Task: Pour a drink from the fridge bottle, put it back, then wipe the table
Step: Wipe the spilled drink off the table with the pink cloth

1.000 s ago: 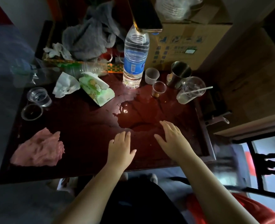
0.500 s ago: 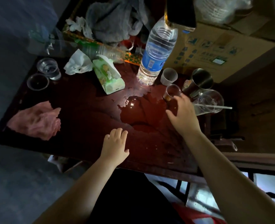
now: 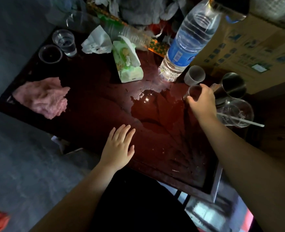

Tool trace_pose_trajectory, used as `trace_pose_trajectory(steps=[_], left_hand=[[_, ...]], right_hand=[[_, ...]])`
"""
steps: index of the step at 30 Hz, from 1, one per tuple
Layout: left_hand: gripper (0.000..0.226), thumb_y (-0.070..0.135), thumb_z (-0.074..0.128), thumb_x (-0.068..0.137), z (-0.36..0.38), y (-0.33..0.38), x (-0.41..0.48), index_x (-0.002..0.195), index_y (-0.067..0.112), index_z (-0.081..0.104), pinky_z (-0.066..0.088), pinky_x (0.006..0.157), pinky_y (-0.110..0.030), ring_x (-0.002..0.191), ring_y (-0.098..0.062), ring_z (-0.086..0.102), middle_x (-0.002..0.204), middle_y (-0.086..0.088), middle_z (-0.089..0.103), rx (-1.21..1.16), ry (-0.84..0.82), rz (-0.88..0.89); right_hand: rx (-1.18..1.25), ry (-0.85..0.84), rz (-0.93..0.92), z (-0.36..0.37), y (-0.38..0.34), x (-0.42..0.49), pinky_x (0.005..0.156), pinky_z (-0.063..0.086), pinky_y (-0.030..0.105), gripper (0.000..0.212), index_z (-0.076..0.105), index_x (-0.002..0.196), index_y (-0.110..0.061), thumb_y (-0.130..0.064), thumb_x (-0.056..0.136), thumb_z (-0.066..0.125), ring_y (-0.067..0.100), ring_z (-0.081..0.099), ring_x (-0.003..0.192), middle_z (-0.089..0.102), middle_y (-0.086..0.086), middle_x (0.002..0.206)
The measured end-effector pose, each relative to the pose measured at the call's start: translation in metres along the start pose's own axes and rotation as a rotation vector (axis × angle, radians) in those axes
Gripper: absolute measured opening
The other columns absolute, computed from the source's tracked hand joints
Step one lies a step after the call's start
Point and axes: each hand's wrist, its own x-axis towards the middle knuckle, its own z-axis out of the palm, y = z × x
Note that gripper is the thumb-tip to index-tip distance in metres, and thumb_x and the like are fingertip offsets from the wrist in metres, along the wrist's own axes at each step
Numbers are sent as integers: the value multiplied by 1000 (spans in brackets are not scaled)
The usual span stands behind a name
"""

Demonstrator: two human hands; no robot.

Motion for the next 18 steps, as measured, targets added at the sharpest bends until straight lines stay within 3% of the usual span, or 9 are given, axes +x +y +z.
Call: trace_pose_trajectory(steps=[10,18], left_hand=[[57,37,43,84,1,0,0,135,12,51,28,112,-48,133,-26,41,139,-9,49,-6,-12,-6],[58,39,41,85,-3,-1,0,136,12,50,30,111,-49,134,-27,40,140,-10,48,12,-50,-2]], right_hand=[[11,71,-55,1,1,-6,108,31,37,67,40,138,-5,-29,83,68,31,39,129,44,17,136],[5,35,-126,-13,16,-54,107,32,34,64,39,138,-8,-26,83,68,26,40,129,44,12,137]])
